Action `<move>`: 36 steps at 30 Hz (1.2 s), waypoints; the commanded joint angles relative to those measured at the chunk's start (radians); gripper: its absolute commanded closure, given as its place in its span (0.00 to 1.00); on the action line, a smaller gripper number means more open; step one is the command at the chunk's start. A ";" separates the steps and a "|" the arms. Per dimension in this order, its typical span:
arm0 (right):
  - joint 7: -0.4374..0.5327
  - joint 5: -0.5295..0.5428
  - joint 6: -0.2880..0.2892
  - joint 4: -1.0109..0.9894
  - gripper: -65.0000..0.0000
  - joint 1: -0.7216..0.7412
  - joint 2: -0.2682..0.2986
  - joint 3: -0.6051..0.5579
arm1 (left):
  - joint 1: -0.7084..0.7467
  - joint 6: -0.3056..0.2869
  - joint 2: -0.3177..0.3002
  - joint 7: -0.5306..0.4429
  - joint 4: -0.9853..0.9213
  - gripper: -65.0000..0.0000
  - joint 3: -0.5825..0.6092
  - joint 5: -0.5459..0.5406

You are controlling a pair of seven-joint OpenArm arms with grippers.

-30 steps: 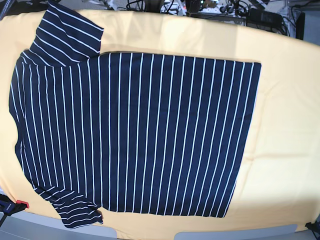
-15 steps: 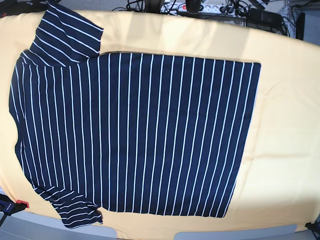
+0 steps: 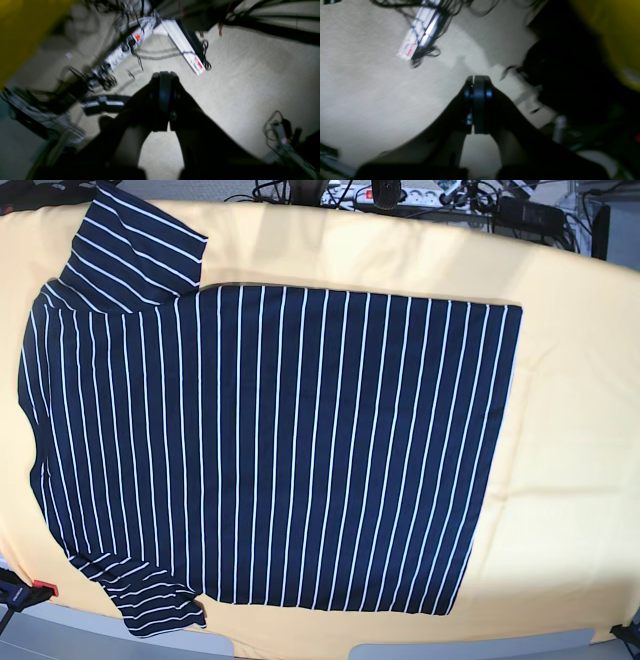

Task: Fold the T-shirt properly

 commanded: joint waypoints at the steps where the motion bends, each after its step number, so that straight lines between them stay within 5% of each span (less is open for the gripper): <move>1: 0.007 -0.023 -0.024 0.045 1.00 -0.035 0.008 0.001 | 0.028 -0.002 -0.022 -0.003 0.042 1.00 -0.035 0.002; 9: 0.007 -0.246 -0.172 0.225 1.00 -0.069 0.012 0.007 | 0.071 -0.022 -0.033 -0.001 0.233 1.00 -0.249 0.001; 15: 0.078 -0.271 -0.252 0.268 1.00 -0.049 0.012 0.101 | 0.057 -0.024 -0.033 -0.071 0.288 1.00 -0.347 0.002; 19: 0.102 -0.263 -0.201 0.268 1.00 0.040 0.012 0.214 | -0.020 -0.087 -0.040 -0.077 0.287 1.00 -0.380 0.002; 24: 0.170 -0.154 -0.043 0.268 1.00 0.186 0.042 0.328 | -0.127 -0.105 -0.109 -0.130 0.251 1.00 -0.380 0.002; 29: 0.174 -0.069 0.074 0.268 1.00 0.311 0.085 0.375 | -0.255 -0.241 -0.196 -0.241 0.174 0.99 -0.367 0.002; 30: 0.173 -0.052 0.078 0.268 1.00 0.323 0.090 0.377 | -0.275 -0.263 -0.212 -0.241 0.158 0.88 -0.360 0.002; 33: 0.173 0.016 0.074 0.268 0.62 0.343 0.090 0.377 | -0.336 -0.298 -0.256 -0.242 0.100 0.47 -0.314 0.002; 36: 0.174 0.056 0.074 0.268 0.39 0.345 0.089 0.376 | -0.415 -0.315 -0.301 -0.261 0.033 0.37 -0.219 0.006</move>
